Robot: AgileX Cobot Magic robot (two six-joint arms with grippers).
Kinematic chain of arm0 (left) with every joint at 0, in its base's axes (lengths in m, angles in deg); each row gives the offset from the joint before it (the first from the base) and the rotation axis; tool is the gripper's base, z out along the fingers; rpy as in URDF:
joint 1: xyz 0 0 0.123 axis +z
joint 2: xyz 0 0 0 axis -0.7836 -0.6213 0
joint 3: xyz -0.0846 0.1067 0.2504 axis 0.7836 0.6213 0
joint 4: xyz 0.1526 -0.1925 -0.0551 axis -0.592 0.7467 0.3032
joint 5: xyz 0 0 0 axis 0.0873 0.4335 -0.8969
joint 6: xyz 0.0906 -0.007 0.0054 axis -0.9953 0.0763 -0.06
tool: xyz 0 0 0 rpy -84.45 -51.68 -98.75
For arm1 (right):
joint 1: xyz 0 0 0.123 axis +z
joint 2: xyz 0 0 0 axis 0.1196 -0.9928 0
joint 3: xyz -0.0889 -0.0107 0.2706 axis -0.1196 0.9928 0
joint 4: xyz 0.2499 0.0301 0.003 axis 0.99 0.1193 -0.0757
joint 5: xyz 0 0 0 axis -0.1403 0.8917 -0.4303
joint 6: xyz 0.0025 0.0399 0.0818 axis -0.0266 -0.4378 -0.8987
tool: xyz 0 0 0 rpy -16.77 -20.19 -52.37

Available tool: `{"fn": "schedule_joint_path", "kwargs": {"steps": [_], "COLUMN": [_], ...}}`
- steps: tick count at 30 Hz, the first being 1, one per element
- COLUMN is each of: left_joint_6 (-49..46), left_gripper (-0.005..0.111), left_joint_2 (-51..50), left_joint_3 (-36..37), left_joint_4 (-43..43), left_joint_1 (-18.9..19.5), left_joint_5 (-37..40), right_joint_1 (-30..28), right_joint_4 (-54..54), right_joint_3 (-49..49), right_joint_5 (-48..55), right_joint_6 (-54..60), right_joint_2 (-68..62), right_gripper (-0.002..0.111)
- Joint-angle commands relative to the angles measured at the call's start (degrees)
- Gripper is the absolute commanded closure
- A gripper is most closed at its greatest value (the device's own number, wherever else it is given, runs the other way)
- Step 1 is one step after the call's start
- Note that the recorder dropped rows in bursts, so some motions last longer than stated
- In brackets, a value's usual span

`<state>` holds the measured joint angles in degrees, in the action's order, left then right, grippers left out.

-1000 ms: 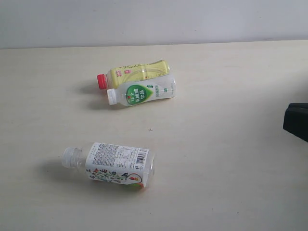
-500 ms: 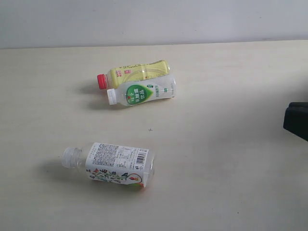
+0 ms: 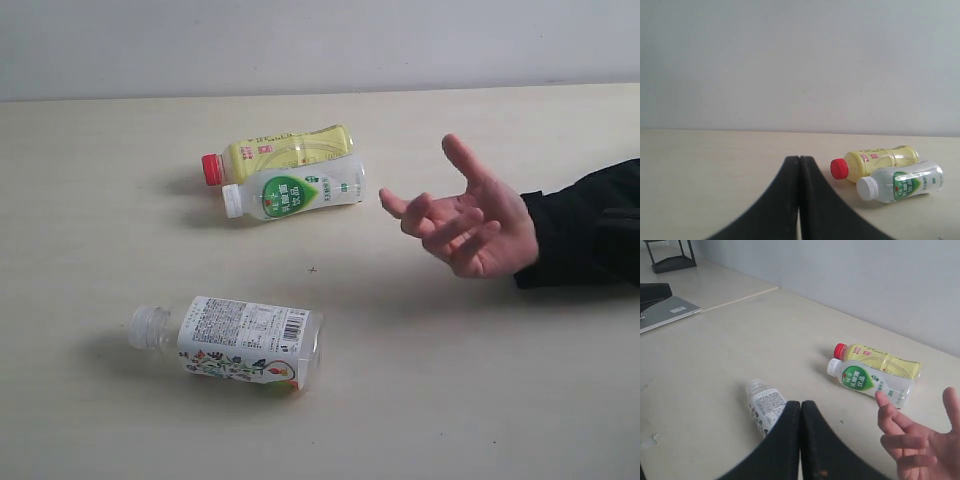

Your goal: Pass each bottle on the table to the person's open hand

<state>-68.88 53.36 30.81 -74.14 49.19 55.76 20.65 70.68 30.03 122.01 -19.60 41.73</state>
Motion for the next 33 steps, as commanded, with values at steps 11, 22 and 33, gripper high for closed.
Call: {"fn": "schedule_joint_path", "kwargs": {"steps": [11,22,33], "left_joint_6": [0.2,0.2,0.2], "left_gripper": [0.107,0.107,0.107], "left_joint_2": [0.31,0.31,0.31], "left_joint_3": [0.21,0.21,0.21], "left_joint_4": [-0.12,-0.12,-0.12], "left_joint_1": [0.14,0.14,0.14], "left_joint_5": [0.09,0.09,0.09], "right_joint_1": [-0.2,15.88,27.17], "right_joint_4": [-2.24,-20.39,-34.03], "right_joint_3": [-14.45,-38.75,-54.28], "right_joint_5": [13.56,17.97,22.07], "right_joint_6": [-0.17,-8.8,-13.19], "right_joint_2": [-19.24,-62.82,-85.26], "right_gripper": [0.108,0.095,0.032]}}
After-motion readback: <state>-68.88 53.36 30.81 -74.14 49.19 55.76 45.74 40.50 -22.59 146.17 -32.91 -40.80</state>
